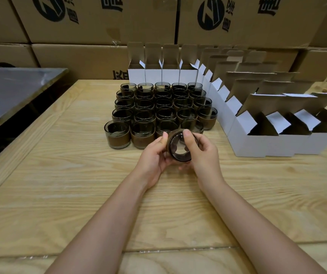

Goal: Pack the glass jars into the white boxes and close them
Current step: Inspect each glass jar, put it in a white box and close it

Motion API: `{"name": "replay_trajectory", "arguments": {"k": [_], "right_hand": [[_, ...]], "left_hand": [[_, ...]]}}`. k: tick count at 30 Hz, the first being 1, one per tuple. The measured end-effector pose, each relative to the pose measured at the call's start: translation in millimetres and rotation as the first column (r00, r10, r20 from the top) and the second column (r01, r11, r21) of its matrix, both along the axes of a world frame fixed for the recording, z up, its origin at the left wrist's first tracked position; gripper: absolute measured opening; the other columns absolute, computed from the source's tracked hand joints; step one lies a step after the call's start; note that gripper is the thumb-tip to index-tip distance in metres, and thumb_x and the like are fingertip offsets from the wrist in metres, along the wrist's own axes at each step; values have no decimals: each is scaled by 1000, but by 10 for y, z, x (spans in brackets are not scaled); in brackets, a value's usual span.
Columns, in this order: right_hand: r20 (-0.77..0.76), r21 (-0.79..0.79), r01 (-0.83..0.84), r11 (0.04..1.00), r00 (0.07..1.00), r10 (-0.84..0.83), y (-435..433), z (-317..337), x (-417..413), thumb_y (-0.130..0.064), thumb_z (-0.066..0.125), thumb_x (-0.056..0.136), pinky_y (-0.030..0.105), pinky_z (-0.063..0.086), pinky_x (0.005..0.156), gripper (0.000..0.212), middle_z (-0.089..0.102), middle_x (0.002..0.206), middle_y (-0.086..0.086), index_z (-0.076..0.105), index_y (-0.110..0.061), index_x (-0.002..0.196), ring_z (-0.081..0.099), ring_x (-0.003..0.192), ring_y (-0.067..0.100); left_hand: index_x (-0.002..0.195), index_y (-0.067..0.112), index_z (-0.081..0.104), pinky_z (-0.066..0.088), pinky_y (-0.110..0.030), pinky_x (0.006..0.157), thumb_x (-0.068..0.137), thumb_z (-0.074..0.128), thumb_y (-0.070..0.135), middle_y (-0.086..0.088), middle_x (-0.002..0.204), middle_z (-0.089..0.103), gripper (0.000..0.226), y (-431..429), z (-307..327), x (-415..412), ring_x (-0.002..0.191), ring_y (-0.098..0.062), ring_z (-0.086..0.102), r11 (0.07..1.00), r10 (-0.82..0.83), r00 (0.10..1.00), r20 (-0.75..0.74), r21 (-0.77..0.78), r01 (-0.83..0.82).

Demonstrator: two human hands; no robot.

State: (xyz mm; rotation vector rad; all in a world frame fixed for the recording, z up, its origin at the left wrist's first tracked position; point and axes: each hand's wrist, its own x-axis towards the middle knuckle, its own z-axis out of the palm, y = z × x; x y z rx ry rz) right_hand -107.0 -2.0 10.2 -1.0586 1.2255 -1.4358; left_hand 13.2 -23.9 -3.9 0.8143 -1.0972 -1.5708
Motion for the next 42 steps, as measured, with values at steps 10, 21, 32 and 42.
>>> {"name": "replay_trajectory", "arguments": {"k": [10,21,32,42], "right_hand": [[-281,-112,87,990,953,-116,51,-26,61,-48,78,70,37,57,72,55,63,98,-14,54,-30,116,64,92,7],[-442,-249,30,968,886,-141,46,-90,60,-53,74,72,10,42,84,60,61,111,-12,48,-34,122,56,101,-2],[-413,-289,44,956,896,-166,32,-75,39,-41,25,100,21,47,76,33,64,91,-11,54,-27,107,61,88,5],[-338,-250,90,964,925,-174,51,-7,66,-38,36,102,10,40,62,26,61,75,-14,54,-22,93,56,72,-5]], "left_hand": [[100,17,73,59,-36,78,95,44,33,-10,101,74,34,-2,-7,5,94,-22,70,999,23,999,-42,35,-22],[96,14,73,57,-25,62,102,38,25,-6,87,74,38,-17,15,15,72,-12,71,990,27,989,-147,140,-6],[107,5,63,59,-30,65,101,37,36,-4,67,55,41,44,125,-15,47,-7,38,979,-1,990,-143,200,30],[104,4,64,57,-32,62,100,38,36,-3,64,62,41,25,92,-10,58,-13,41,977,-22,981,-191,206,62]]}}
